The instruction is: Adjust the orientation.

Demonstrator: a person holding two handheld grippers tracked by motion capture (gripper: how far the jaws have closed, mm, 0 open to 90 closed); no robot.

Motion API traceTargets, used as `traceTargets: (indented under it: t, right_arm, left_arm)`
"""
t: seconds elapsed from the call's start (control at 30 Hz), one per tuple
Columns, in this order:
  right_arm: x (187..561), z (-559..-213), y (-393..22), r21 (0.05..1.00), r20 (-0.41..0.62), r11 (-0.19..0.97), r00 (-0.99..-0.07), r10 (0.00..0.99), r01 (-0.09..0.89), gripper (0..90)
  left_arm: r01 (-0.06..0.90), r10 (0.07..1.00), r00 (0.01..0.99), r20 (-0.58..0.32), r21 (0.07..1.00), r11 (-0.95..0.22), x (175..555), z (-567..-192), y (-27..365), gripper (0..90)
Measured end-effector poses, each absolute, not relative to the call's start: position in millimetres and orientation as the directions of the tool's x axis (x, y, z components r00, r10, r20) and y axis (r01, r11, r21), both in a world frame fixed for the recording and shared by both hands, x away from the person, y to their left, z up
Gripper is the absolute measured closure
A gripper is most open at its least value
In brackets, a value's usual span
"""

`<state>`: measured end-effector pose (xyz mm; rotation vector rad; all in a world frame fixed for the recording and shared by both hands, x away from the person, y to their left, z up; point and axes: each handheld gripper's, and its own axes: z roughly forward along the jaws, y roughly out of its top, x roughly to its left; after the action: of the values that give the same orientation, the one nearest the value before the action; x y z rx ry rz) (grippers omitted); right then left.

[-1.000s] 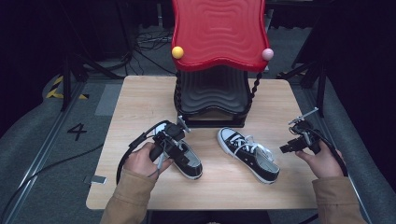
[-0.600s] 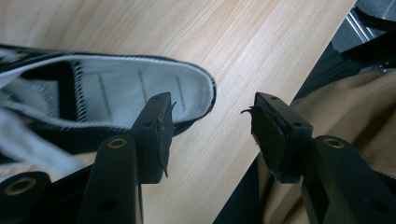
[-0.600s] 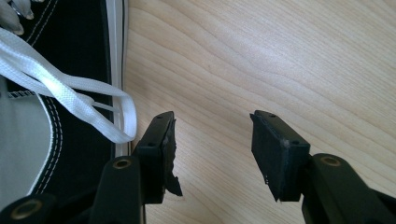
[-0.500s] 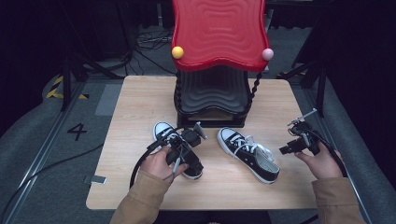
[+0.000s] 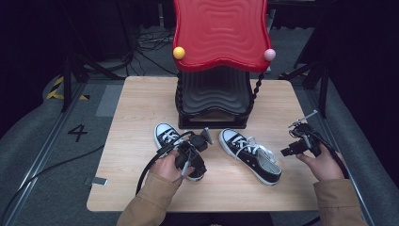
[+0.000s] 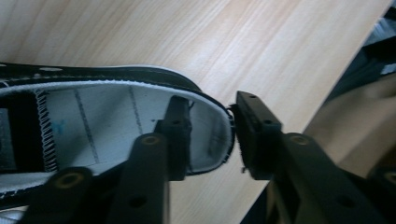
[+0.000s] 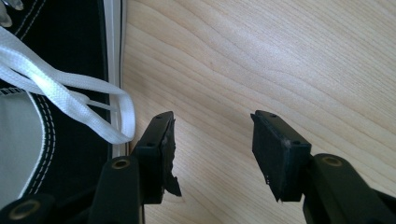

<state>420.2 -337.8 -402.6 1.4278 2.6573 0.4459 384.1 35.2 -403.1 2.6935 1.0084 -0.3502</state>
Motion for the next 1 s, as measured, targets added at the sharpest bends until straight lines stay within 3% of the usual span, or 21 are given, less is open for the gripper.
traceTargets:
  t: [0.3, 0.73, 1.0]
  right_arm:
    - [423, -402, -336, 0.306, 0.044, 0.538, -0.576, 0.816, 0.785, 47.5]
    - [444, -400, -332, 0.326, 0.038, 0.560, -0.603, 0.797, 0.761, 46.4]
    - [451, -402, -327, 0.323, 0.040, 0.573, -0.616, 0.787, 0.753, 45.7]
  left_arm:
    - [0.668, 0.612, 0.731, -0.302, 0.129, -0.733, 375, -394, 48, 80.7]
    - [0.702, 0.624, 0.689, -0.369, 0.125, -0.701, 362, -382, 95, 79.1]
    - [0.738, 0.678, 0.631, -0.376, 0.021, -0.675, 354, -387, 125, 78.0]
